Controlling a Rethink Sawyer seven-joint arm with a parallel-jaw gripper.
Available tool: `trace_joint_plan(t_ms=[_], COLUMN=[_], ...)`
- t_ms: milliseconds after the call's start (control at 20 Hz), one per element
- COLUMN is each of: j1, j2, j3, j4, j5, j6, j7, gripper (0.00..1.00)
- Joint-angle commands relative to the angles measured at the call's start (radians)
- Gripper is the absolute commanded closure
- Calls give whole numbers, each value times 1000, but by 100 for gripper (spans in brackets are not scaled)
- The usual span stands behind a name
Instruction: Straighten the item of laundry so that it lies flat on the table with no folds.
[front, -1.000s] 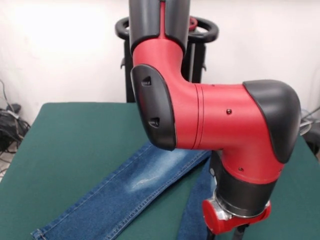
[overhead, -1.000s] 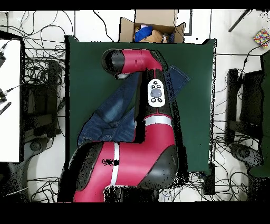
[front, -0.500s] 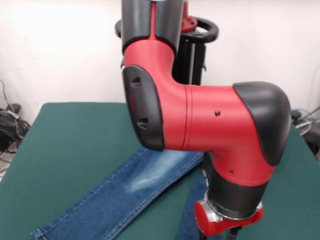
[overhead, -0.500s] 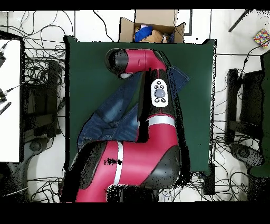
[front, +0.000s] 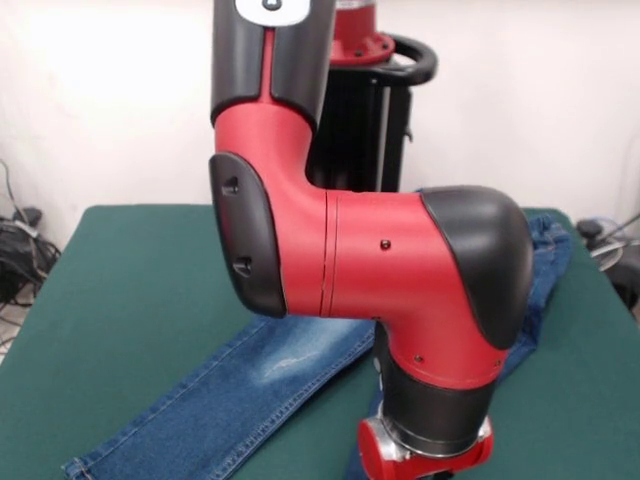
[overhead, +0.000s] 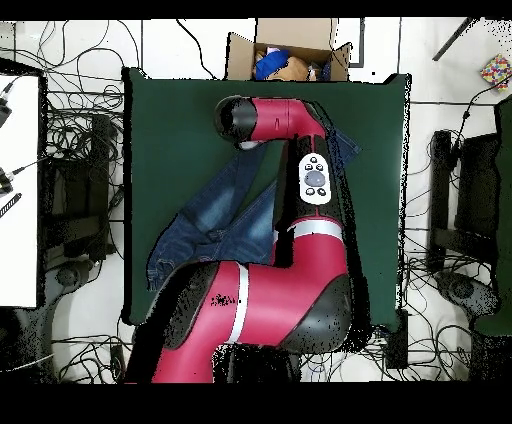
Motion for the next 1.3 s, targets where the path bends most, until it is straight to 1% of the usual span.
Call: trace_joint_plan(t_ms=[50, 100, 250, 300, 400, 450, 650, 800, 900, 950, 1000, 1100, 1300], j1=[-8, -11, -16, -14, 4, 7, 14, 21, 19, 23, 31, 44, 43], j2=[29, 25, 25, 29, 42, 45, 36, 10, -35, -59, -82, -96, -82], j3=[6, 10, 17, 16, -5, -7, -18, -25, -20, -21, -28, -40, -39], j4=[127, 137, 135, 123, 82, 74, 75, 98, 126, 123, 107, 62, 25], j5=[23, 23, 23, 27, 41, 47, 49, 53, 79, 89, 97, 104, 113], j6=[-99, -124, -141, -125, -39, -25, -24, -20, 1, 23, 66, 133, 162], j7=[227, 217, 205, 202, 221, 227, 242, 256, 280, 282, 282, 272, 258], gripper=[0, 100, 100, 100, 100, 100, 100, 100, 100, 100, 100, 100, 100])
